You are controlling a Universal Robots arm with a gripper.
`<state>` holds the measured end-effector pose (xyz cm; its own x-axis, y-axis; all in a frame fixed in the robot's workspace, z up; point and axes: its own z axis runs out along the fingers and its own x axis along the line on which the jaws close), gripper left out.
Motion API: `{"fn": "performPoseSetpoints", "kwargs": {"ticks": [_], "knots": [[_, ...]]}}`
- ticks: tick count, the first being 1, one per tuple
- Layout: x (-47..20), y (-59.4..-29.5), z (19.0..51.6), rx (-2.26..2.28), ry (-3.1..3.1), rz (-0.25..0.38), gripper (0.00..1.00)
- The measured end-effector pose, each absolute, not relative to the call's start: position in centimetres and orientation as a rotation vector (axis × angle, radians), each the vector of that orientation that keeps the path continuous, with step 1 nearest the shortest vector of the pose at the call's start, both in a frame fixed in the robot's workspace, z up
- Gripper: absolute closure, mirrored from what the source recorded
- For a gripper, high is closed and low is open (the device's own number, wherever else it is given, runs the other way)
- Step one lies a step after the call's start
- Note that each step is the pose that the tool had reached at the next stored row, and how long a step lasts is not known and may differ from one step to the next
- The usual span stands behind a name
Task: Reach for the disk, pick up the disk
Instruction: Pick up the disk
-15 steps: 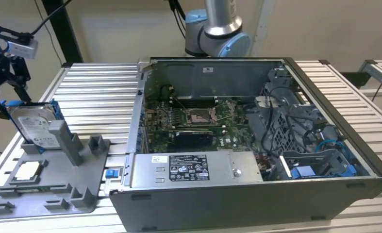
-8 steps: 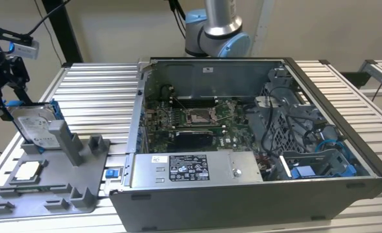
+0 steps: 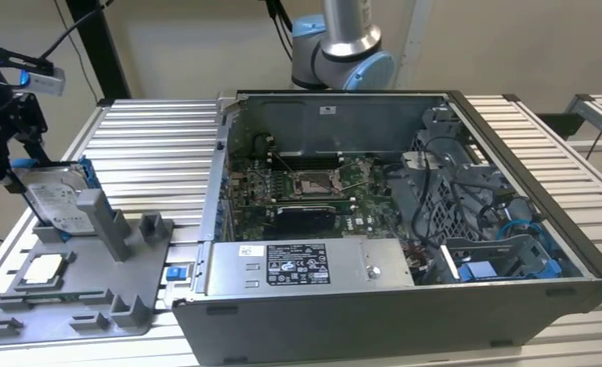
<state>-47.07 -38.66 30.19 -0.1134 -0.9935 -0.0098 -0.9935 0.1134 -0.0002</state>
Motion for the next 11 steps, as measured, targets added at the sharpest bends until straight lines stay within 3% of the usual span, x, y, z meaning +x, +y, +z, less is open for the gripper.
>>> {"fn": "performPoseSetpoints", "kwargs": {"ticks": [11], "knots": [[-47.1,-38.5,28.8,-2.178,2.254,0.011,0.0]]}}
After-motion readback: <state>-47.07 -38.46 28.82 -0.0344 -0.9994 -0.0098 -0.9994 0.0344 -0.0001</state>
